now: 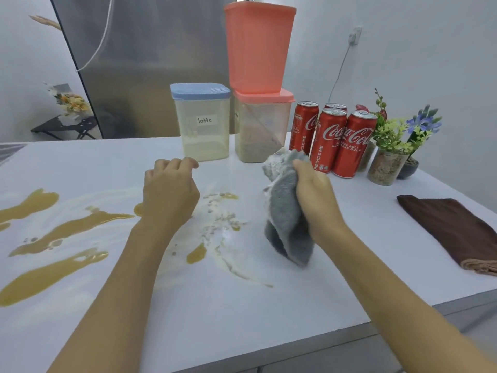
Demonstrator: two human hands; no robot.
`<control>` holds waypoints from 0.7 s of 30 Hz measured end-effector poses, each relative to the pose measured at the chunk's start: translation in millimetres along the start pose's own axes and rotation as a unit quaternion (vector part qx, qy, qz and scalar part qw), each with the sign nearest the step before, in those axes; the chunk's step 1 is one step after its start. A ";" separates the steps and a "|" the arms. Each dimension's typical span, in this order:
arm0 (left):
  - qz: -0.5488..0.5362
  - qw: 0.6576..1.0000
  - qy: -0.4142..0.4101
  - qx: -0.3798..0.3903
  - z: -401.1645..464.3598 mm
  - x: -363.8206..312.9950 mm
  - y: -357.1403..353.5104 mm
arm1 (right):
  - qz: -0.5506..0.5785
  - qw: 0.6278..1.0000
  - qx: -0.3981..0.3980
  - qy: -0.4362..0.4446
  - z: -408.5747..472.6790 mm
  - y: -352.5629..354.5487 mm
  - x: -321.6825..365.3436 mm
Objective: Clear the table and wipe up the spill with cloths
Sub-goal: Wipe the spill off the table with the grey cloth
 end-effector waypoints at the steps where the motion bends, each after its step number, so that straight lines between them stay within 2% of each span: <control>1: 0.008 1.000 0.000 0.013 -1.0 -0.5 -2.3 | -0.002 1.000 -0.002 0.007 -3.8 15.0 5.8; 3: 0.020 0.999 0.004 0.035 -2.6 -0.2 -5.4 | -0.065 0.998 0.003 0.011 -12.8 33.3 7.1; 5: 0.025 0.999 0.004 0.047 -3.6 -0.3 -7.3 | -0.200 0.979 0.023 0.014 -23.3 35.1 -9.5; 6: 0.027 0.998 0.004 0.053 -4.2 -0.2 -7.8 | -0.316 0.947 0.042 0.028 -30.2 32.9 -22.8; 8: 0.024 0.998 0.010 0.066 -5.6 2.6 -7.7 | -0.518 0.843 0.115 0.083 -46.0 24.0 -45.8; 9: 0.020 0.997 0.014 0.070 -6.0 5.1 -6.8 | -0.540 0.826 0.132 0.090 -52.5 19.5 -50.9; 11: 0.015 0.997 0.022 0.073 -5.6 11.9 -3.3 | -0.529 0.833 0.146 0.066 -60.3 9.5 -56.6; 14: 0.010 0.998 0.027 0.061 -2.6 21.5 4.7 | -0.559 0.814 0.150 0.047 -69.3 -9.8 -59.0; 17: 0.001 0.998 0.036 0.043 1.7 31.3 10.0 | -0.546 0.821 0.165 0.027 -73.1 -42.2 -58.2; 21: 0.005 0.999 0.030 0.036 8.6 38.6 12.1 | -0.525 0.830 0.179 0.064 -69.4 -98.9 -54.8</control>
Point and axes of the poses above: each hand's wrist, its own z-axis towards the middle knuckle, its own y-axis out of the back of the hand, x = y × z, the point moved 4 cm from there along z, towards the middle knuckle, and after that the axes turned 5 degrees about z, right-handed, at the moved point
